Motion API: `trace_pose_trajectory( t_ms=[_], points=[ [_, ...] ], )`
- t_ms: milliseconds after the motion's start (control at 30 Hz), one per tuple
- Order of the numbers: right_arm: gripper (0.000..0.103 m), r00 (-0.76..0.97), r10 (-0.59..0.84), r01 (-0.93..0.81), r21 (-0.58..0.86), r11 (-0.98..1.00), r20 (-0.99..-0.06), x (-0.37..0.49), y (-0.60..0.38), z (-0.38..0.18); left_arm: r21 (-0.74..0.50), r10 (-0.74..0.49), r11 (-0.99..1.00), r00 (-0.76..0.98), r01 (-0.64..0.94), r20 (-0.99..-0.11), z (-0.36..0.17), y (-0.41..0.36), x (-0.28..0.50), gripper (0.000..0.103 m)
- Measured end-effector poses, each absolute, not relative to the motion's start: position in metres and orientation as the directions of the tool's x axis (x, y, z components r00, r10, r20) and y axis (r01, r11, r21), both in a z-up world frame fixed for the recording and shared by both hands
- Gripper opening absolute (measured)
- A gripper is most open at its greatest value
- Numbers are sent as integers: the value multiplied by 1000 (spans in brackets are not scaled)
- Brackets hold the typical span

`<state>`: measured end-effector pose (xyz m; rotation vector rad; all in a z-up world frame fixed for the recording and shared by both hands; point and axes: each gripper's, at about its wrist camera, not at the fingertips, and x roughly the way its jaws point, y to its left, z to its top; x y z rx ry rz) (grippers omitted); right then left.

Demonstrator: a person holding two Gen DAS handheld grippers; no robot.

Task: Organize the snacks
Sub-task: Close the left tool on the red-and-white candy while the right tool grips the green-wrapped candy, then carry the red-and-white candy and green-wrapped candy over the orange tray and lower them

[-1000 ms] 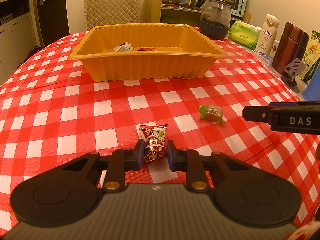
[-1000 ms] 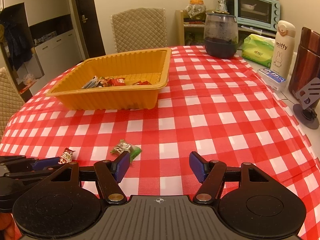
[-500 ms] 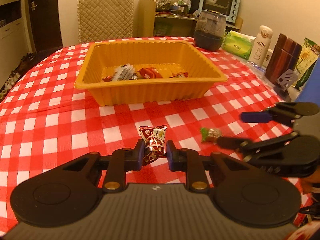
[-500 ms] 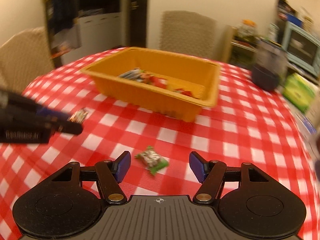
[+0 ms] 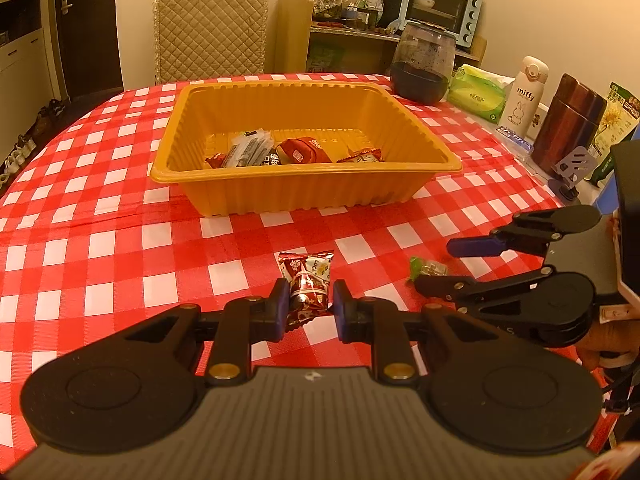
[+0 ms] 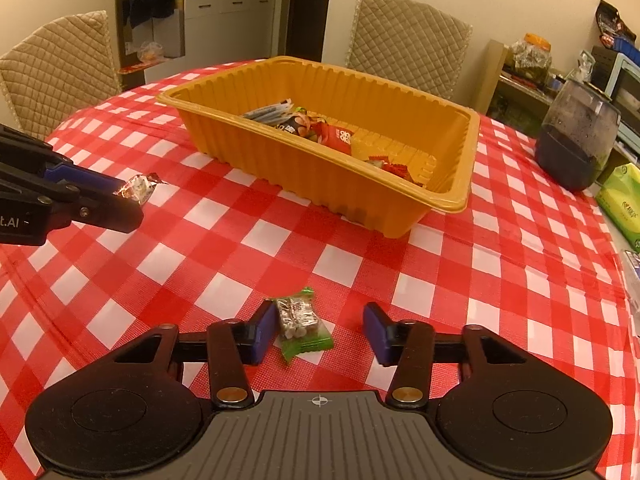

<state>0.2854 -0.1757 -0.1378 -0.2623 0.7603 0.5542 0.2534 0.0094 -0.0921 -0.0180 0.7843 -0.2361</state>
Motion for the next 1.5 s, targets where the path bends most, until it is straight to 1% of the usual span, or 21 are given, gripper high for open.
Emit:
trace_pose_trajectory(
  t_ms=[33,100,200,267,367,567,700,1033,1500],
  points=[
    [39,585,384,-562,-17,827,-714,286,-176,-138,-105,-218,973,683,204,-697,-92,9,253,20],
    [25,575,391,-565,-3,825,-718,284,-175,-136,-106,-219,973,683,204,-696,-92,9,254,20],
    [23,571,387,-562,-1,827,-724,281,-173,-135,-106,-219,973,683,205,-697,-92,9,253,20],
    [23,560,404,-560,28,828,-723,279,-172,-133,-103,-218,973,683,206,-697,-92,8,253,20],
    [23,572,408,-562,22,827,-711,269,-169,-127,-101,-215,974,688,202,-693,-89,6,253,20],
    [22,614,433,-555,30,832,-660,252,-160,-108,-99,-212,975,701,199,-681,-84,6,252,20],
    [22,652,430,-534,24,845,-625,249,-157,-97,-93,-208,976,710,199,-672,-79,6,251,20],
    [22,720,417,-465,60,883,-554,253,-162,-76,-88,-208,976,727,200,-654,-70,4,255,20],
    [22,765,388,-392,106,914,-515,259,-173,-62,-92,-209,977,755,194,-622,-55,8,266,20]
  ],
)
